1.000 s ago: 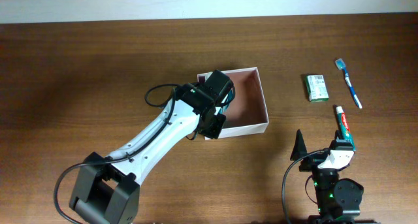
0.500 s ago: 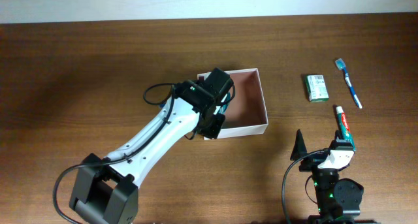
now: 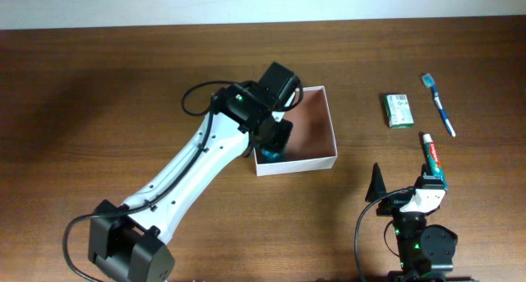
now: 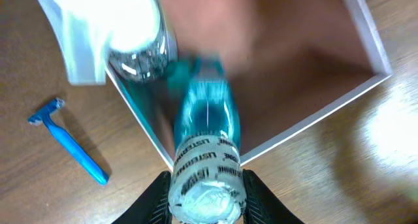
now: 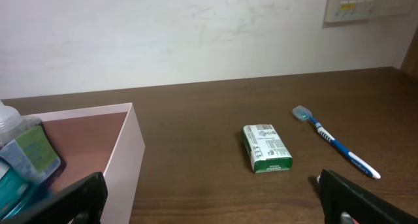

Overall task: Pack container
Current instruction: 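Pull the Listerine bottle upright in the box and open the left gripper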

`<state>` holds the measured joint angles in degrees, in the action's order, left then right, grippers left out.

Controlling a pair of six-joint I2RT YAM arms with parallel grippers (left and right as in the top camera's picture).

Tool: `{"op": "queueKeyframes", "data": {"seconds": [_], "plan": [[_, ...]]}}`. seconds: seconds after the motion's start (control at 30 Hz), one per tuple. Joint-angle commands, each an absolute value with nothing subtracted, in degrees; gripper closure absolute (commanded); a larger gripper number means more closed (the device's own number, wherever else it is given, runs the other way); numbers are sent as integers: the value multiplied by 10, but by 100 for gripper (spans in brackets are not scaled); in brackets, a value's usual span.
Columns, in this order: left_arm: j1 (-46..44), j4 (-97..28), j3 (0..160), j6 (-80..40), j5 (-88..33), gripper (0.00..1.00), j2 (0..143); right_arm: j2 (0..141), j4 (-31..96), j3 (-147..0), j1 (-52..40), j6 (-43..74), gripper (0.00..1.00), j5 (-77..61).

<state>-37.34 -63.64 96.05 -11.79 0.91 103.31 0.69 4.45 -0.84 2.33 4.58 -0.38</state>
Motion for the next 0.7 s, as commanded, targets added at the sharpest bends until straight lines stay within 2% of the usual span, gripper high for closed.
{"op": "queueKeyframes", "data": {"seconds": [0.0, 0.67], "plan": [[-373, -626, 983, -119, 15, 82, 1034, 2, 45, -3, 23, 52, 1, 3], [-373, -493, 983, -119, 18, 83, 1034, 2, 45, -3, 23, 52, 2, 3]]}}
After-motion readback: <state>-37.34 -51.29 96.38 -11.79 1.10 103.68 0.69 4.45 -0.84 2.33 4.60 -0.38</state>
